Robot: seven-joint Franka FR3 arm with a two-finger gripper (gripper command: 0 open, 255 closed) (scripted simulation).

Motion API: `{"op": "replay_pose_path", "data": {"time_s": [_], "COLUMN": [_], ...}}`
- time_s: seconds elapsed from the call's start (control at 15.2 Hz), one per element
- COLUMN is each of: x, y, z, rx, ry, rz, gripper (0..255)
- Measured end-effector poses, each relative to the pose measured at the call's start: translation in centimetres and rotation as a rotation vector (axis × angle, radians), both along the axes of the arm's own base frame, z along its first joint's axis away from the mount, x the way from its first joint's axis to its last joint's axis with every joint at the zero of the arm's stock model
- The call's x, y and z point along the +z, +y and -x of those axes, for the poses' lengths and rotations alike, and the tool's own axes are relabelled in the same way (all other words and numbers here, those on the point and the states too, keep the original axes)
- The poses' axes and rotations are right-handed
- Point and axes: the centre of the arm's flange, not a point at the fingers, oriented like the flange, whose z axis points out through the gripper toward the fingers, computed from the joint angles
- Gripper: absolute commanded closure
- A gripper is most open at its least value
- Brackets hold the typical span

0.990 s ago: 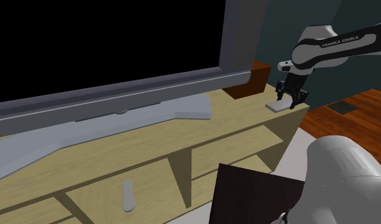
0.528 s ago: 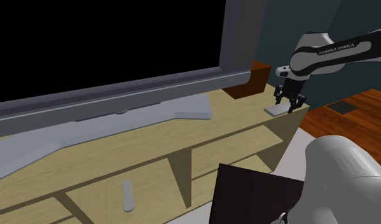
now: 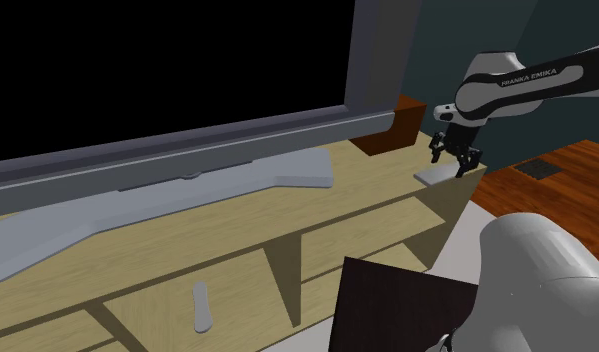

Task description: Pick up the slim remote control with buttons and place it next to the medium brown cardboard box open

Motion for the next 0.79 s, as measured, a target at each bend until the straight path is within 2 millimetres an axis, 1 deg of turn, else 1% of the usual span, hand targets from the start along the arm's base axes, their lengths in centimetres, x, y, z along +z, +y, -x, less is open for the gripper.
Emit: {"op": "replay_pose_path", "data": {"time_s": [0.13, 0.26, 0.4, 0.46, 0.79], "x": [0.0, 1.6, 4.0, 4.5, 5.0], "y": [0.0, -0.2, 0.0, -0.1, -0.1], "z": [0.0, 0.0, 0.1, 0.1, 0.0], "rx": [0.0, 0.0, -0.001, 0.0, 0.0], "ry": [0.0, 0.0, 0.0, 0.0, 0.0], "rz": [0.0, 0.001, 0.001, 0.001, 0.0], "gripper": [0, 0, 0, 0, 0]}}
